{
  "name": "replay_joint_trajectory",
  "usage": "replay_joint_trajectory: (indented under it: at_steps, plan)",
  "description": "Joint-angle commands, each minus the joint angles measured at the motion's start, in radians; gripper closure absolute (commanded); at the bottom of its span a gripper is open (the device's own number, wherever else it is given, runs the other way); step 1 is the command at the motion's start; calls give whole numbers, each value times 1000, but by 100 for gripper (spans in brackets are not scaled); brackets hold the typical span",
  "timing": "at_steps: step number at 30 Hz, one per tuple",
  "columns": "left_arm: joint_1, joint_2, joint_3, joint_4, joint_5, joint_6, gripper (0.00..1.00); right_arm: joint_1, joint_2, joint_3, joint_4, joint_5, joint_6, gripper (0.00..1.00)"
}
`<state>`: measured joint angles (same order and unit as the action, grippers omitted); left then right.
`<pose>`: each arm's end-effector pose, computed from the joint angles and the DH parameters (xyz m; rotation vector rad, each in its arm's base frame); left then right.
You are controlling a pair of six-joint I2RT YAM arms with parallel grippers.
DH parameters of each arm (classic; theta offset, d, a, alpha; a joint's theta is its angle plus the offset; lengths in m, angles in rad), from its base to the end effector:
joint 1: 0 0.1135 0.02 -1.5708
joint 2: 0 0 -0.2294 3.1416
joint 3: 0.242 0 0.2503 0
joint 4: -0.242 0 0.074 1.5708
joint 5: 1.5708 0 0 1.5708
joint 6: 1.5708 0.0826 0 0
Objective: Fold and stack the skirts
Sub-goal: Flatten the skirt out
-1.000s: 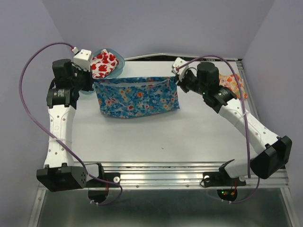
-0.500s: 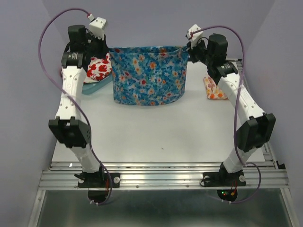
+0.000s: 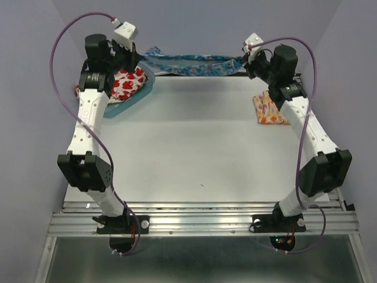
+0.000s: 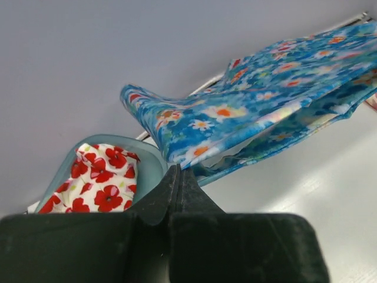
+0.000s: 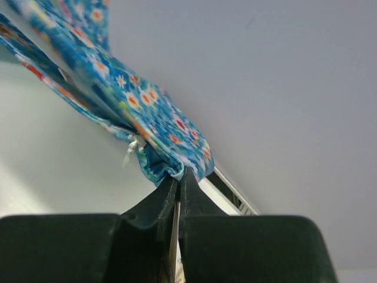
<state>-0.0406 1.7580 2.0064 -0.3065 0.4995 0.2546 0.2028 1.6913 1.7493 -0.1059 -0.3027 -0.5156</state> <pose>0.4278 -0.0570 0.4483 0.6093 1.5088 -0.2418 0.4254 0.1126 0.4079 -0.7800 1.4159 0.0035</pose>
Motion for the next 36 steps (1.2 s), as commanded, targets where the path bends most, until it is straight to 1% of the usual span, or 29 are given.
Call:
replay_joint_trajectory:
  at_steps: [1, 2, 3, 4, 5, 6, 8, 9, 12, 14, 16, 18, 19, 20, 21, 22, 23, 24, 25, 27, 29, 30, 32, 33, 34, 35, 36]
  plan:
    - [10, -143, -320, 40, 7, 155, 100, -45, -139, -258, -24, -101, -196, 99]
    - [-13, -169, -440, 6, -4, 223, 100, -33, -174, -377, -66, -133, -277, 99]
    - [-25, -182, -502, -14, -12, 256, 100, -23, -191, -436, -90, -139, -355, 99]
    - [-36, -192, -555, -35, -18, 282, 100, -14, -208, -494, -135, -145, -394, 99]
    - [-45, -206, -611, -52, -24, 323, 100, -3, -246, -610, -155, -147, -421, 99]
    - [-65, -212, -715, -69, -35, 343, 100, 7, -266, -667, -169, -148, -449, 99]
    - [-77, -227, -812, -112, -67, 382, 100, 53, -324, -767, -222, -144, -513, 99]
    - [-87, -233, -896, -123, -81, 393, 100, 75, -346, -856, -239, -132, -527, 99]
    - [-88, -281, -1016, -144, -104, 438, 100, 168, -428, -992, -296, -112, -544, 99]
    - [-90, -334, -1049, -170, -93, 475, 99, 234, -473, -1033, -360, -111, -540, 99]
    - [-93, -376, -1075, -226, -85, 527, 93, 270, -547, -1065, -397, -116, -529, 99]
    - [-104, -429, -1084, -268, -72, 564, 79, 322, -593, -1067, -443, -119, -495, 96]
    - [-107, -446, -1084, -316, -53, 602, 70, 337, -629, -1051, -475, -131, -466, 83]
    - [-116, -480, -1083, -342, -41, 623, 52, 357, -643, -1039, -492, -144, -453, 72]
    - [-119, -498, -1075, -391, -30, 643, 37, 357, -656, -1024, -508, -166, -436, 40]
    - [-123, -514, -1069, -417, -16, 656, 25, 372, -663, -1008, -518, -174, -419, 29]
    - [-130, -546, -1054, -437, 3, 679, 17, 372, -674, -970, -532, -177, -387, 22]
    - [-130, -560, -1046, -451, 10, 684, 16, 372, -676, -946, -543, -180, -376, 17]
    - [-130, -571, -1037, -474, 13, 684, 16, 372, -674, -920, -557, -182, -367, 8]
    - [-130, -581, -999, -505, 19, 667, 16, 372, -665, -851, -595, -171, -360, 5]
    - [-130, -580, -983, -491, 17, 644, 20, 372, -659, -829, -560, -119, -287, 6]
    - [-130, -578, -976, -449, 22, 587, 21, 372, -641, -827, -531, -63, -272, 9]
    - [-130, -554, -979, -387, 31, 510, 26, 372, -592, -818, -462, -21, -218, 16]
    - [-130, -539, -980, -355, 36, 426, 36, 372, -515, -809, -443, -1, -193, 20]
    - [-131, -501, -980, -297, 33, 393, 46, 363, -469, -782, -417, 14, -155, 26]
    - [-133, -482, -980, -269, 19, 358, 51, 363, -425, -763, -410, 16, -138, 30]
    - [-136, -460, -980, -243, 8, 326, 54, 351, -379, -746, -403, 17, -129, 33]
